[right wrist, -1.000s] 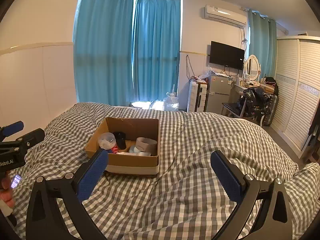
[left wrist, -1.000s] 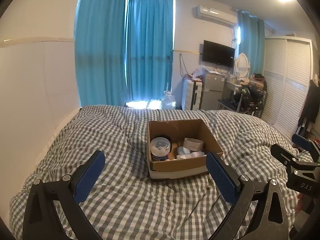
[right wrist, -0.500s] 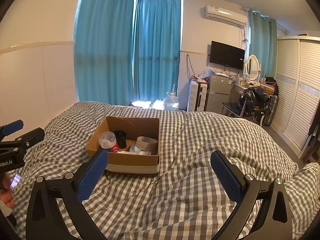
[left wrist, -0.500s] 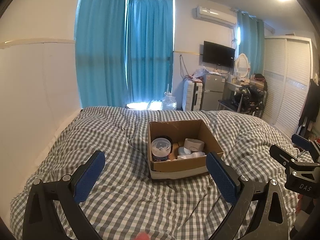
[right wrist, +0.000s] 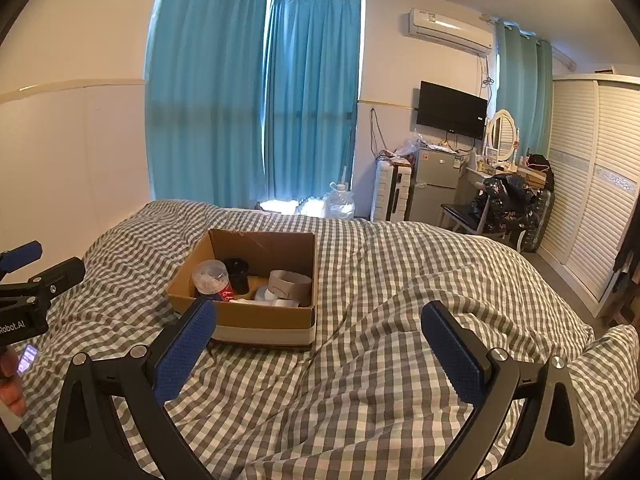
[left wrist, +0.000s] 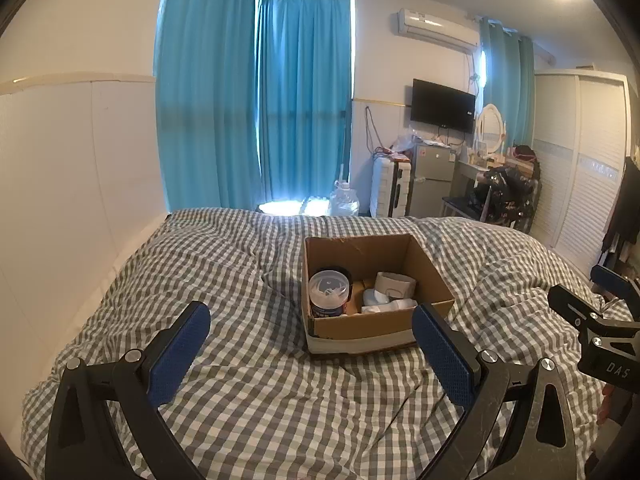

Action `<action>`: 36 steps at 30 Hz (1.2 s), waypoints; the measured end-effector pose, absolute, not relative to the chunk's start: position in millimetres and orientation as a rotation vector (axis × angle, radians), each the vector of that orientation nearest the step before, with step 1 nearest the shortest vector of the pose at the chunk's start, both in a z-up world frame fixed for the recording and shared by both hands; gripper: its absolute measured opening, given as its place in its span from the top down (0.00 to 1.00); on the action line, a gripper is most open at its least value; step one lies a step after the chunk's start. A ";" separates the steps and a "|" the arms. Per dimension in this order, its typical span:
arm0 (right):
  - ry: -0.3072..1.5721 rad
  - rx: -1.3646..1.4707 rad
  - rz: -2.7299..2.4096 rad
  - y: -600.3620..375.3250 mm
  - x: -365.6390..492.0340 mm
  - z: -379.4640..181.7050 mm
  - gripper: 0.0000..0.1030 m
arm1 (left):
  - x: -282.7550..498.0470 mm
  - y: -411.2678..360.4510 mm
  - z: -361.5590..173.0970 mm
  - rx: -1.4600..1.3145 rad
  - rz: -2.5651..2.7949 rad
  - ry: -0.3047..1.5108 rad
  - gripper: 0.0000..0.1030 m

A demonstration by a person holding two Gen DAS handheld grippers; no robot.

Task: Organize objects

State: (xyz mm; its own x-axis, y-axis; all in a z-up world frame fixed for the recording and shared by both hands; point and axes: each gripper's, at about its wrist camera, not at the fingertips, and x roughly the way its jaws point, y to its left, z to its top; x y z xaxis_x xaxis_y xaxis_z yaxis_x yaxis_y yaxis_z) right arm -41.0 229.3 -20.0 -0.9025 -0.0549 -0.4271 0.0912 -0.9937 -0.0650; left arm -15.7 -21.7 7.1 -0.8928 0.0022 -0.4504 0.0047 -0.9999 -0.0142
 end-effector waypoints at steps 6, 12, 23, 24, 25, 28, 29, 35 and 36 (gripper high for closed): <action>0.131 0.666 -2.987 229.0 -40.5 -19.3 0.00 | -14.2 -20.7 7.4 0.718 -3.060 0.014 0.00; 0.133 0.671 -2.984 228.0 -41.3 -19.3 0.00 | -14.4 -20.7 7.0 0.721 -3.057 0.014 0.00; 0.141 0.676 -2.980 226.2 -41.4 -20.2 0.00 | -14.6 -21.6 5.7 0.729 -3.052 0.018 0.00; 0.139 0.674 -2.980 226.2 -41.3 -20.2 0.00 | -14.5 -21.6 5.7 0.729 -3.052 0.020 0.00; 0.139 0.674 -2.980 225.9 -41.3 -20.1 0.00 | -14.4 -21.7 5.7 0.730 -3.051 0.021 0.00; 0.143 0.676 -2.979 225.9 -40.8 -20.3 0.00 | -14.6 -22.3 4.6 0.735 -3.048 0.021 0.00; 0.144 0.677 -2.978 225.9 -40.7 -20.6 0.00 | -14.5 -22.5 4.2 0.738 -3.047 0.022 0.00; 0.146 0.686 -2.974 225.1 -40.6 -22.1 0.00 | -17.1 -23.0 2.2 0.761 -3.034 0.018 0.00; 0.147 0.690 -2.973 225.1 -40.5 -22.7 0.00 | -17.6 -23.0 1.7 0.765 -3.034 0.020 0.00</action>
